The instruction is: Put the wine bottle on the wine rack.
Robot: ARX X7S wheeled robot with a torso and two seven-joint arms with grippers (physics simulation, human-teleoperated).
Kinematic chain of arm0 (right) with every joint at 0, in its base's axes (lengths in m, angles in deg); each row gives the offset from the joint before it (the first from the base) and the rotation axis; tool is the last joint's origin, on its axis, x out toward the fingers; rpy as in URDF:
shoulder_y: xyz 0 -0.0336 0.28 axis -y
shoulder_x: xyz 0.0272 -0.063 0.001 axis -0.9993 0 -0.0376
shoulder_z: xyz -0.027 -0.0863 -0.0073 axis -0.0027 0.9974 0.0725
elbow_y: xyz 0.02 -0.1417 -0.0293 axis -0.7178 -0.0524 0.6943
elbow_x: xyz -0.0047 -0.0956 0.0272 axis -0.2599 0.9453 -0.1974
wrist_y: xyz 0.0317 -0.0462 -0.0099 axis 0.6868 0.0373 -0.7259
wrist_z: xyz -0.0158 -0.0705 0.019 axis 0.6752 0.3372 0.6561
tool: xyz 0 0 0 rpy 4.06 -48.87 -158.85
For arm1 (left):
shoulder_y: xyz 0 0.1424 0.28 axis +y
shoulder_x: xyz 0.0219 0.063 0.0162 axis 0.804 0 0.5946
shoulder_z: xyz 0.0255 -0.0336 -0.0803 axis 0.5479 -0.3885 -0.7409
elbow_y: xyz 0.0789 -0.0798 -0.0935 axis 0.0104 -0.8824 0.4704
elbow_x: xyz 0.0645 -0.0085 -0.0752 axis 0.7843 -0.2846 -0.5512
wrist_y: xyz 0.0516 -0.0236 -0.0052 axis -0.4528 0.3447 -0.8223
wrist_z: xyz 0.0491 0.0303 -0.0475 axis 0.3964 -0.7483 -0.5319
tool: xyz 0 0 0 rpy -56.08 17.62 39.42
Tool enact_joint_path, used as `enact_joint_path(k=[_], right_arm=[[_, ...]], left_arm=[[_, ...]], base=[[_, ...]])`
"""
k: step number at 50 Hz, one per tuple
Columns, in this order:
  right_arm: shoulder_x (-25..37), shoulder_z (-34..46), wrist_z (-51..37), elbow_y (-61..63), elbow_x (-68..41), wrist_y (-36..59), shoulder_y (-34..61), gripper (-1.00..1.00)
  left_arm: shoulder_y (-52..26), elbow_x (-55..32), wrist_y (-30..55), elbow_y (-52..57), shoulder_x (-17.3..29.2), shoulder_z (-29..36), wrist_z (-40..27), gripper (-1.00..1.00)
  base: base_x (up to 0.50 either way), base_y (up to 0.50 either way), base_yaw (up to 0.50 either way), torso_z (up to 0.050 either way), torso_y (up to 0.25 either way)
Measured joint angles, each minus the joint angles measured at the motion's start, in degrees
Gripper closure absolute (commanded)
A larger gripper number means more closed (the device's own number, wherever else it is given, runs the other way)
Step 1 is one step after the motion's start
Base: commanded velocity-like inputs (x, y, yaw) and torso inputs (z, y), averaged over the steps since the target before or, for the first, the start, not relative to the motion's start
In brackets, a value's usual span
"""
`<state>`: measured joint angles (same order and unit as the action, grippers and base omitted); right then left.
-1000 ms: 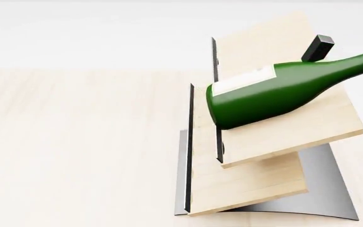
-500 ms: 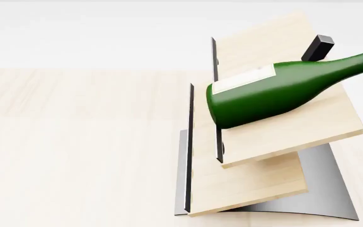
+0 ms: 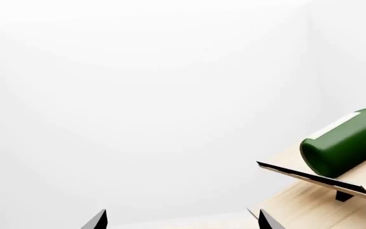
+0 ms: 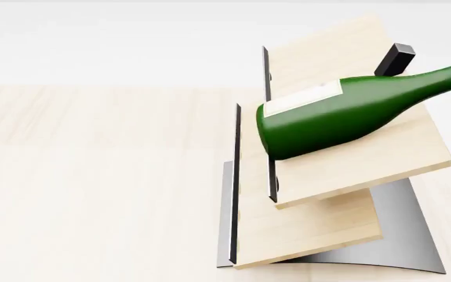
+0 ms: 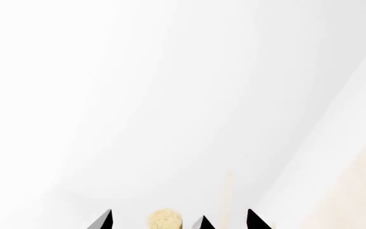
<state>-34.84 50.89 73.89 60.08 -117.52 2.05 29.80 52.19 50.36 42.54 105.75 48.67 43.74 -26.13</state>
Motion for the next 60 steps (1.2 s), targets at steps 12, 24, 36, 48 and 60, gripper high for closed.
enact_joint_path(k=[12,24,36,48,60], right_arm=[[1.96,-1.73,-3.92,6.58,9.85,-8.06,-6.92,-1.0],[6.21,-7.54,-6.85,13.88,20.37,-16.72,-19.05,-1.0],[5.85,-31.04,-4.62,25.73,25.0,-24.77,-42.5,-1.0],[-1.11,-54.03,2.68,35.17,21.95,-26.68,-57.83,-1.0],[-8.92,-69.8,13.34,40.0,13.08,-25.35,-65.2,-1.0]], left_arm=[[0.02,-0.01,-0.09,-0.03,0.16,0.07,-0.19,-1.0],[-0.11,0.05,-0.1,-0.21,0.19,0.24,-0.33,-1.0],[-0.33,0.2,0.18,-0.27,0.14,0.53,-0.37,-1.0],[-0.62,0.33,0.56,-0.3,0.04,0.83,-0.4,-1.0],[-0.76,0.44,0.68,-0.38,0.04,1.06,-0.48,-1.0]], base=[[0.0,0.0,0.0,0.0,0.0],[0.0,0.0,0.0,0.0,0.0],[0.0,0.0,0.0,0.0,0.0],[0.0,0.0,0.0,0.0,0.0],[0.0,0.0,0.0,0.0,0.0]])
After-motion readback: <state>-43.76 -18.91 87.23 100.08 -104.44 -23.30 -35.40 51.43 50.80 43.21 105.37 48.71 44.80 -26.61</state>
